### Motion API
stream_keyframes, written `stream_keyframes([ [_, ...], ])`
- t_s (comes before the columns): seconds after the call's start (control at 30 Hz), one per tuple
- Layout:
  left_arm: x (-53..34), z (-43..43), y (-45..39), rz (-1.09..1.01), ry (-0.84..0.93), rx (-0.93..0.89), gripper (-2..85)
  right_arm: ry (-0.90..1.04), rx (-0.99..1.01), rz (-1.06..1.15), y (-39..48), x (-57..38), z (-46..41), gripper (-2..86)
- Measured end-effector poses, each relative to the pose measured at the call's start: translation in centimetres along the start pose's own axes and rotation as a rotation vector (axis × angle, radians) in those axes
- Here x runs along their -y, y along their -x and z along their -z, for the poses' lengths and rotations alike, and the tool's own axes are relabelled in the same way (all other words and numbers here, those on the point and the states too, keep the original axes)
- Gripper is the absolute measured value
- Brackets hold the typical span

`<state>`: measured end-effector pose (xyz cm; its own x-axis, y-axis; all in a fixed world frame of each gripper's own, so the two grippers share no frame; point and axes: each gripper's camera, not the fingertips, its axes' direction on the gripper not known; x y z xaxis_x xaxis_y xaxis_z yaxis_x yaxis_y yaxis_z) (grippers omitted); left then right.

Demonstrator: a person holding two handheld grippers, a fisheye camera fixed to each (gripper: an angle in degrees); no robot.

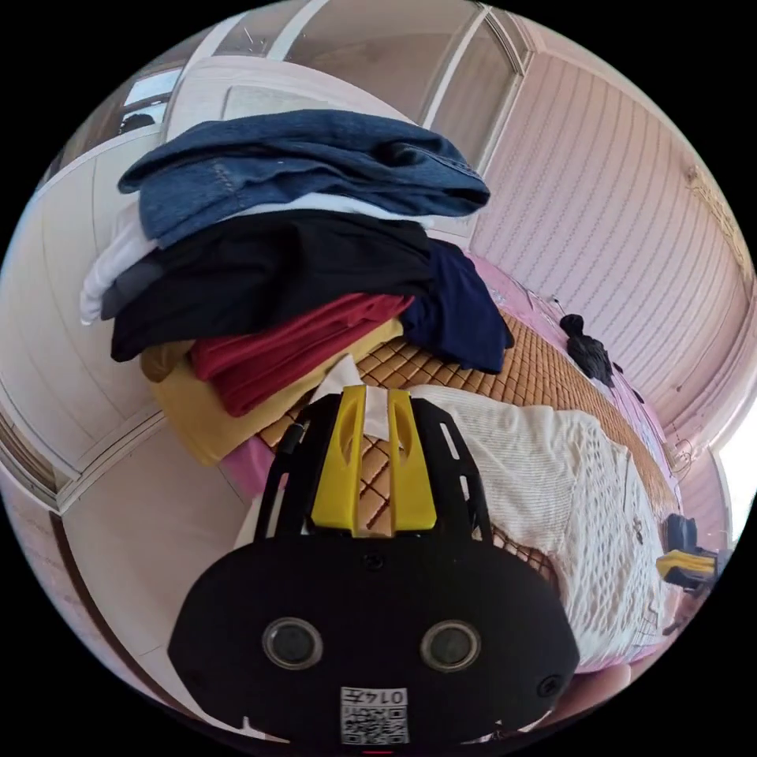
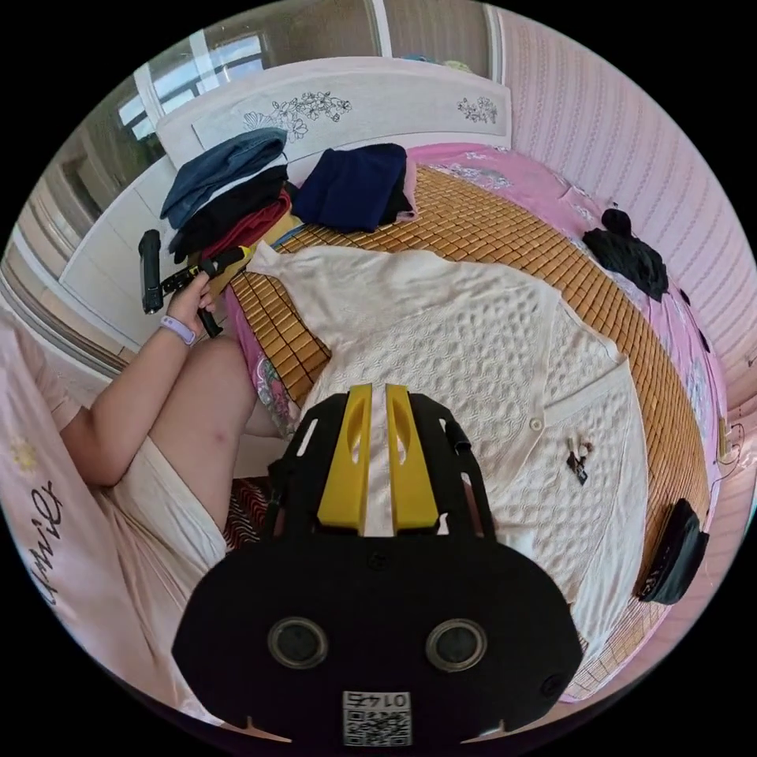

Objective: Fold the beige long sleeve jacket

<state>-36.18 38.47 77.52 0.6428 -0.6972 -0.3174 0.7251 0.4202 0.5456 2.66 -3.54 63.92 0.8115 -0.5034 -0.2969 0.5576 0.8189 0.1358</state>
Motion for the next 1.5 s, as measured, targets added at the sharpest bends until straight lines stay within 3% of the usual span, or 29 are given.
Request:
stream_keyframes([
  [0.2,0.0,-1.6,5.9,0.184,0.015,0.020,10.5,0.012,0.145,0.246,6.8,9.9,-5.6,7.6],
  [0.37,0.3,-3.4,6.9,0.201,0.094,-0.025,10.4,0.040,0.109,0.438,12.3,15.9,-9.9,8.1],
  [0.43,0.6,-4.9,7.0,0.187,0.197,-0.086,9.4,0.078,0.068,0.457,13.5,17.2,-11.8,8.3],
  [0.6,0.4,-5.1,7.0,0.195,0.218,-0.076,3.2,0.266,0.011,0.478,14.7,18.1,-16.4,8.0],
  [0.77,0.1,-4.7,5.4,0.112,0.223,-0.086,-0.7,0.271,-0.006,0.467,13.1,17.8,-15.2,1.8],
  [0.97,0.1,-0.7,0.7,-0.044,0.041,-0.186,-0.8,0.068,0.127,0.250,6.8,15.6,-7.9,0.8],
  [1.07,0.1,2.3,-6.5,-0.298,-0.050,-0.226,-0.4,-0.073,0.160,0.079,0.9,11.7,-2.4,1.1],
  [1.13,-0.9,5.5,-13.3,-0.470,-0.108,-0.446,1.3,-0.150,0.173,-0.057,-3.4,8.1,1.6,1.5],
  [1.27,-3.8,10.1,-20.6,-0.554,-0.145,-0.855,4.5,-0.305,-0.024,-0.354,-11.9,-3.9,10.9,3.4],
  [1.37,-7.6,9.4,-24.9,-0.661,-0.027,-0.893,5.0,-0.211,-0.144,-0.643,-17.6,-13.1,12.7,6.7],
  [1.5,-13.0,4.0,-28.2,-0.817,0.303,-0.724,7.1,-0.140,-0.154,-0.833,-21.4,-21.7,12.6,11.0],
])
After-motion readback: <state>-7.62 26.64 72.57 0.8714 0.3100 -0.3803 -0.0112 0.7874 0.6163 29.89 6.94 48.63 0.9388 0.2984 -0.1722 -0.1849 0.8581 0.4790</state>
